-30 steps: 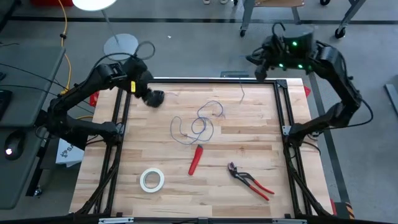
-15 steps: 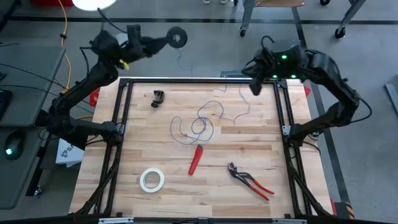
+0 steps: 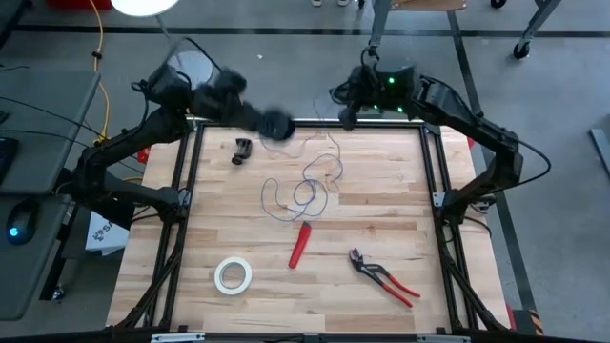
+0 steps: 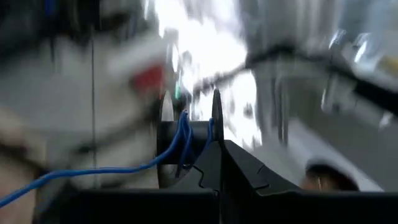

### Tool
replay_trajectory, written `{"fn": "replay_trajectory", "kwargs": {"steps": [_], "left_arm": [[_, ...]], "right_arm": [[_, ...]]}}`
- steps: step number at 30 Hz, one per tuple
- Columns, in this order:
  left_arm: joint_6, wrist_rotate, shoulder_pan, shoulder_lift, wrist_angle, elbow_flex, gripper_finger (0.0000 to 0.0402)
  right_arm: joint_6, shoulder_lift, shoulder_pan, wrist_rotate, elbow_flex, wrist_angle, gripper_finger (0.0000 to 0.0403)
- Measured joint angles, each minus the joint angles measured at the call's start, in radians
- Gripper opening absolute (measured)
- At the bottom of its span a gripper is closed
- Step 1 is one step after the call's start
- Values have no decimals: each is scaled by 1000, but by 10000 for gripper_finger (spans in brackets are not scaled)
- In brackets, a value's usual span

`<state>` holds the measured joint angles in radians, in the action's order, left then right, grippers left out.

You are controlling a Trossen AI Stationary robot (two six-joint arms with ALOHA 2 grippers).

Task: Coil cords
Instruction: Uncoil the blue wire cable from the black spool

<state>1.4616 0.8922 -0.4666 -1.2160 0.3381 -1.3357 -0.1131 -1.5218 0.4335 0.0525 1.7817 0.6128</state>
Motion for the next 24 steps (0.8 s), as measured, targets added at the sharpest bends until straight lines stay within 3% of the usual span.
{"fn": "replay_trajectory", "kwargs": {"steps": [4,9,13,16,18,20,24], "left_arm": [[-84,148,52,20,-326,0,0],[-512,155,38,54,-1001,0,0],[-910,5,-4,54,-1546,1,0],[-1110,-234,-26,35,-1839,1,0],[-1163,-426,-40,23,-1914,2,0],[-1146,-578,-52,25,-1879,2,0],[-1099,-632,-80,31,-1568,2,0]], "right_arm": [[0,1,52,0,12,-12,0],[-29,43,86,0,78,119,0],[-36,97,97,17,106,251,0],[-14,145,97,46,108,336,0],[5,181,97,58,110,389,0],[35,211,97,59,111,435,0],[117,247,87,15,102,485,0]]}}
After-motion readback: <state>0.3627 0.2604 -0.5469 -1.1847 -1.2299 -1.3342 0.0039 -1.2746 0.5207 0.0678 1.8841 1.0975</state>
